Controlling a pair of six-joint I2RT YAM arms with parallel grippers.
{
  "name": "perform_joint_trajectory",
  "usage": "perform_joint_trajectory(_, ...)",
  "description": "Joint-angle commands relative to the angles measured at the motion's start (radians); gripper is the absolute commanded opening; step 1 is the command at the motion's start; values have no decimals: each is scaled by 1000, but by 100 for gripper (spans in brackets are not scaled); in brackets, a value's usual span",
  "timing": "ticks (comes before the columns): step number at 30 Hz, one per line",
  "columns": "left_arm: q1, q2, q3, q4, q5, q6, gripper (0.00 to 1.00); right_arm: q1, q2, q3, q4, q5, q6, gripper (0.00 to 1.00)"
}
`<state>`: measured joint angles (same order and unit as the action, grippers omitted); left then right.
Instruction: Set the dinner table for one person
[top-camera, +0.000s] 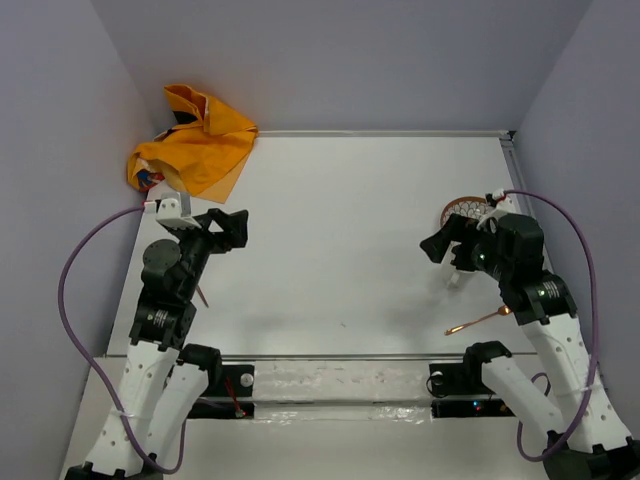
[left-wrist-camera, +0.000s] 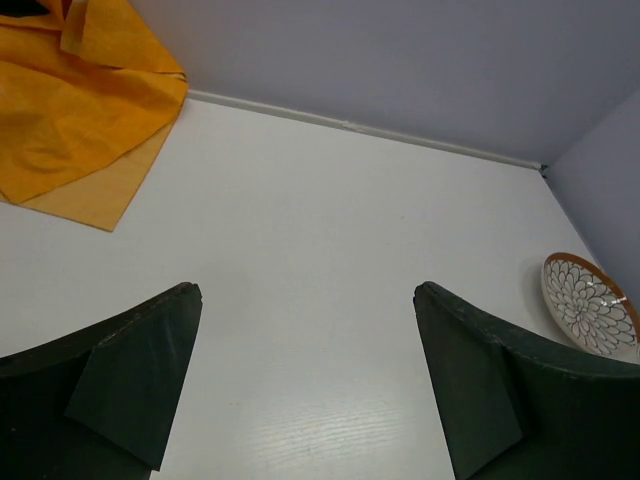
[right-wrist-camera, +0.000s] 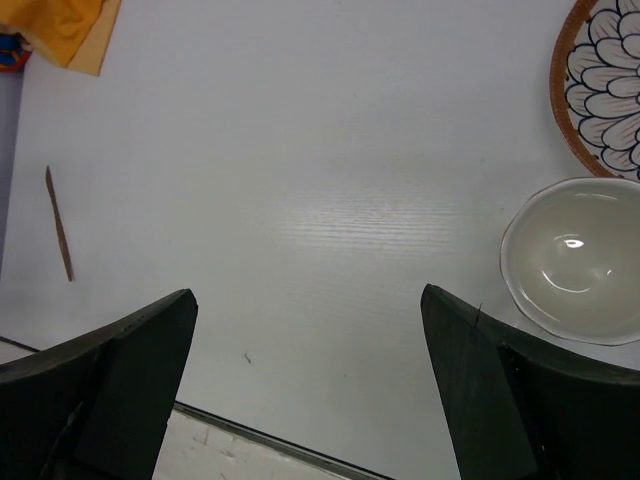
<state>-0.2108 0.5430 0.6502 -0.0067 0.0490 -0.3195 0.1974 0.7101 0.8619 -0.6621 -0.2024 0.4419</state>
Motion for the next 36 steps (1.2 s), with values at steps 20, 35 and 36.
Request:
perform_joint_trajectory(20, 174, 574, 205, 154, -174, -196, 94, -6, -5, -110, 332, -252, 38, 100)
perform_joint_trajectory(35, 258, 1265, 564, 126, -529, -233, 75, 114, 71, -109, 403, -284, 31, 100)
perform_joint_trajectory(36, 264, 1287, 580, 122, -529, -234, 76, 126, 75, -107, 406, -278, 29, 100)
